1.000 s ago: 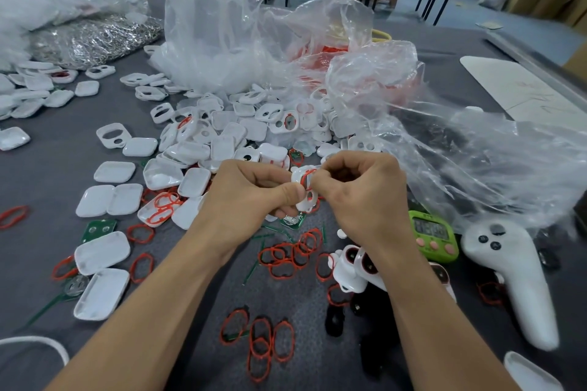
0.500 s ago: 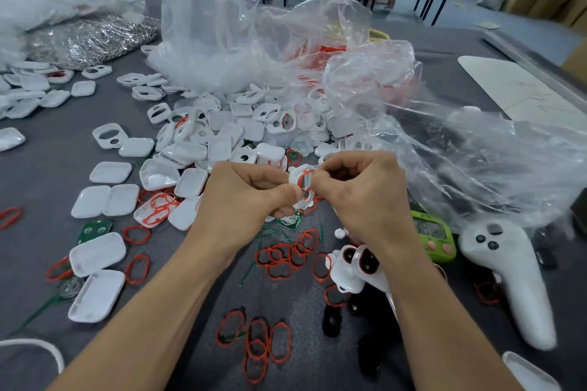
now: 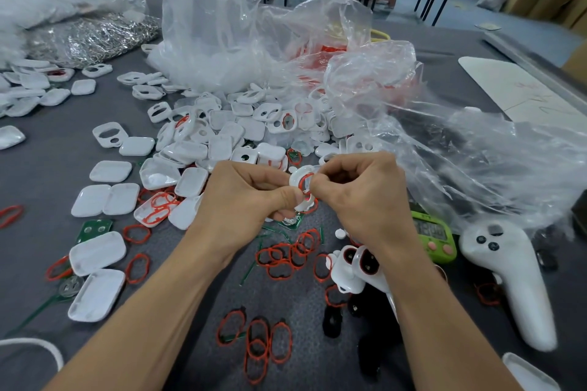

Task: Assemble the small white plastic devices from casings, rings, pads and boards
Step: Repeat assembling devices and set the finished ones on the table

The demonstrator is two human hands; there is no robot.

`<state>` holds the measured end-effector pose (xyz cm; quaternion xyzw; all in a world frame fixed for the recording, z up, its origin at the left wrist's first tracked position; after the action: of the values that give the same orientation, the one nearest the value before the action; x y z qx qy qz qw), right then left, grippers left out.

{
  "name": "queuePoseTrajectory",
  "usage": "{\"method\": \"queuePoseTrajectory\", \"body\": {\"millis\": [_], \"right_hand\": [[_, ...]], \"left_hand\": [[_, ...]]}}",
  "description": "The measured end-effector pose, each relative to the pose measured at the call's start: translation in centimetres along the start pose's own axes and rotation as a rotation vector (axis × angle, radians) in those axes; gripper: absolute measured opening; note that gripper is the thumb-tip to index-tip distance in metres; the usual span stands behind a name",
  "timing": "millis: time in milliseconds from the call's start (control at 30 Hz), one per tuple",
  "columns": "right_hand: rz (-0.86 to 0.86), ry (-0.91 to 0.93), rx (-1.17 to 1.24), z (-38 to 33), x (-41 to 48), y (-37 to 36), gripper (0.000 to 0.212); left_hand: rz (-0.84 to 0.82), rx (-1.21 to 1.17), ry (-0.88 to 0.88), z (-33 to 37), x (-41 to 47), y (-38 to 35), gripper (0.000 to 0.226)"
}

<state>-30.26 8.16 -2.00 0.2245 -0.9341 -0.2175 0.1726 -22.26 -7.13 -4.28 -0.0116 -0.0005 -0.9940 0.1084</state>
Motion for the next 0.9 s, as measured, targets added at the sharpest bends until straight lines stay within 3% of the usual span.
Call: {"method": "queuePoseTrajectory", "body": {"millis": [400,533,600,700,900], "right_hand": [[-0.019,0.03,-0.156,-0.6,-0.3,-0.2,0.017],[-0.01,0.085,-0.184,-1.0,-0.5,-0.1,0.018],[-0.013,0.098,-0.151,-1.2,-0.5,0.2,0.016],[-0.106,0.07,-0.017,-1.3,-0.4,0.4,0.013],[-0.123,0.014,0.164,-1.2,-0.3,0.1,0.02]], "left_hand": [[-0.051,0.029,0.09,-0.3,0.0,0.3,0.007],[-0.077,-0.039,0.111,-0.3,-0.1,0.2,0.012],[-0.102,-0.134,0.135,-0.2,-0.1,0.1,0.006],[-0.121,-0.294,0.194,-0.2,0.1,0.5,0.017],[-0.222,-0.347,0.225,-0.1,0.2,0.7,0.02]]}}
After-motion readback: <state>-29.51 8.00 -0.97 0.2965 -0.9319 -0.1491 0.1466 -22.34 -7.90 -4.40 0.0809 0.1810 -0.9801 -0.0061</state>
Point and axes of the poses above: each hand's wrist, its own x-axis towards the middle knuckle, its own y-axis out of the back of the hand, z = x × y, the point moved 4 cm from there along x, towards the middle knuckle, and after that the axes turned 10 degrees about -z, right-handed, at the moved point
